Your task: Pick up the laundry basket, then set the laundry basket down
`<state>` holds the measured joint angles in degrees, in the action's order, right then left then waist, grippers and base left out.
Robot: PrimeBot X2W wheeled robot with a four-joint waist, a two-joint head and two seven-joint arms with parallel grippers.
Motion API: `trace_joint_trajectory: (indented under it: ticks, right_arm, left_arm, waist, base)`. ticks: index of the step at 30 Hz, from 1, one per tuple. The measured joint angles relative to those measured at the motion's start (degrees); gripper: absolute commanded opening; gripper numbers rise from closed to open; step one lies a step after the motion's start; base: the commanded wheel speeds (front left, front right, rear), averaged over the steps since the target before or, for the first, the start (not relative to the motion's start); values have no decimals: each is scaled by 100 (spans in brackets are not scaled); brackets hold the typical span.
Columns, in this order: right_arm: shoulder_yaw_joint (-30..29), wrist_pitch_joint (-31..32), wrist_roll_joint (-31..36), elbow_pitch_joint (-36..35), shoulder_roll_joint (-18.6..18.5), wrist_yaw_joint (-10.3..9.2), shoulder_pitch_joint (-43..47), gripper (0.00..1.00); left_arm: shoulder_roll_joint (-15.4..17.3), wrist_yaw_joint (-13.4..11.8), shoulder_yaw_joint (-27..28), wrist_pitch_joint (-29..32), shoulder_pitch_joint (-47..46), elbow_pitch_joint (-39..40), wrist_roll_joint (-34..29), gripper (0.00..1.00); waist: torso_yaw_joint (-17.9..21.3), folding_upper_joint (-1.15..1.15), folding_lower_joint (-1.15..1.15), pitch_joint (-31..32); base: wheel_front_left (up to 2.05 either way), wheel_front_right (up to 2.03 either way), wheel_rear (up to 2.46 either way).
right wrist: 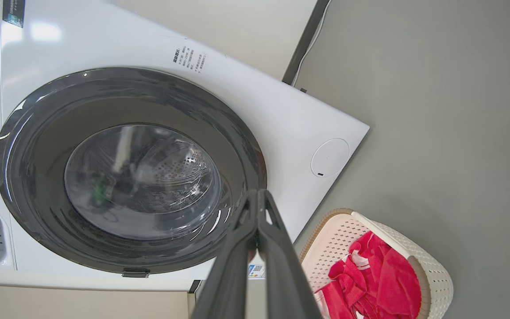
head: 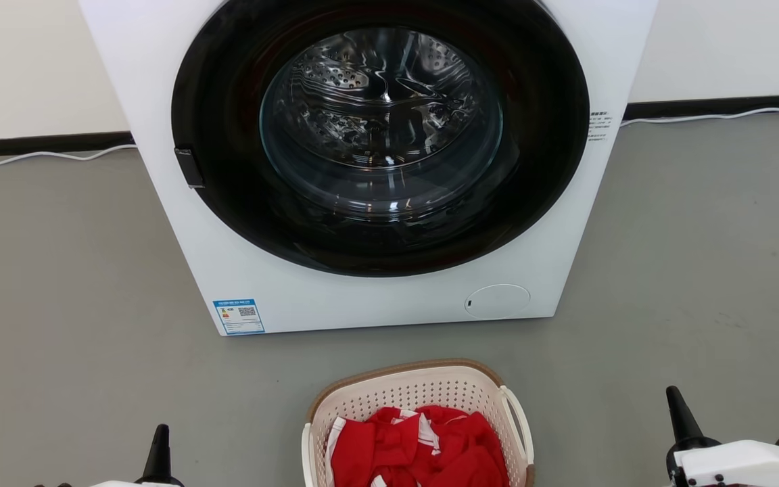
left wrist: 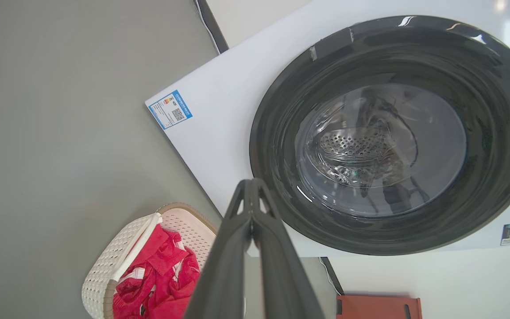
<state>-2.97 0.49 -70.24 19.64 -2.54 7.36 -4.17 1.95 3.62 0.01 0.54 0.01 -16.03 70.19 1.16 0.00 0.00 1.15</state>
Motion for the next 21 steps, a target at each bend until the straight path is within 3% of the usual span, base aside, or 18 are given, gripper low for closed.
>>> trace_joint_trajectory:
  ticks: [21]
  right_arm:
    - [-300, 360, -1384, -235, 12, -2, -1, 0]
  left_arm:
    - [2, 205, 293, 374, -196, 23, 1388, 0]
  waist:
    - [-76, 0, 0, -87]
  base:
    - [0, 0, 0]
